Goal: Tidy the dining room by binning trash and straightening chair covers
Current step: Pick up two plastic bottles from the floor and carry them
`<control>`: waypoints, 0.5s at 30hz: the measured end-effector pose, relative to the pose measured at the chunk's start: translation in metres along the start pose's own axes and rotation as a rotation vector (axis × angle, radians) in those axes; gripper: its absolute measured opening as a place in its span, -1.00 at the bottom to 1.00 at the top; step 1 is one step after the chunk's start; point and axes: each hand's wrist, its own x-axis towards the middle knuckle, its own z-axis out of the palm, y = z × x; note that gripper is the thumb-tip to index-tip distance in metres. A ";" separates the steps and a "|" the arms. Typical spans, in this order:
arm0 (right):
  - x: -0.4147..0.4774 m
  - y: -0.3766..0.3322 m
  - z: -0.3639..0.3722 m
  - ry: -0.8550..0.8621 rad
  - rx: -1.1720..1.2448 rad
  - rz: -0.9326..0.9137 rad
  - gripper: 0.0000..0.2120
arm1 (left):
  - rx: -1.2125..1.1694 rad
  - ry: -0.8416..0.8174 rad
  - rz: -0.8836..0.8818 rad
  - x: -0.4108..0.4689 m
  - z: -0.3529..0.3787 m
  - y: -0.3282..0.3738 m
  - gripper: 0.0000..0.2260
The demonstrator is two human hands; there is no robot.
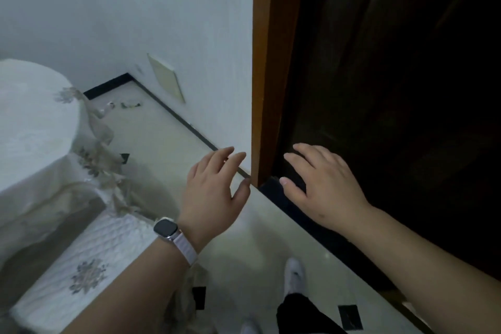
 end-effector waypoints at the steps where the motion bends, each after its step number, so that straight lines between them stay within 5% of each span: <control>1: 0.015 0.004 0.004 0.006 0.011 -0.014 -0.41 | 0.013 -0.013 -0.016 0.011 0.004 -0.006 -0.56; 15: 0.279 0.058 0.039 0.145 0.126 -0.360 -0.51 | 0.304 0.066 -0.187 0.206 0.016 -0.078 -0.55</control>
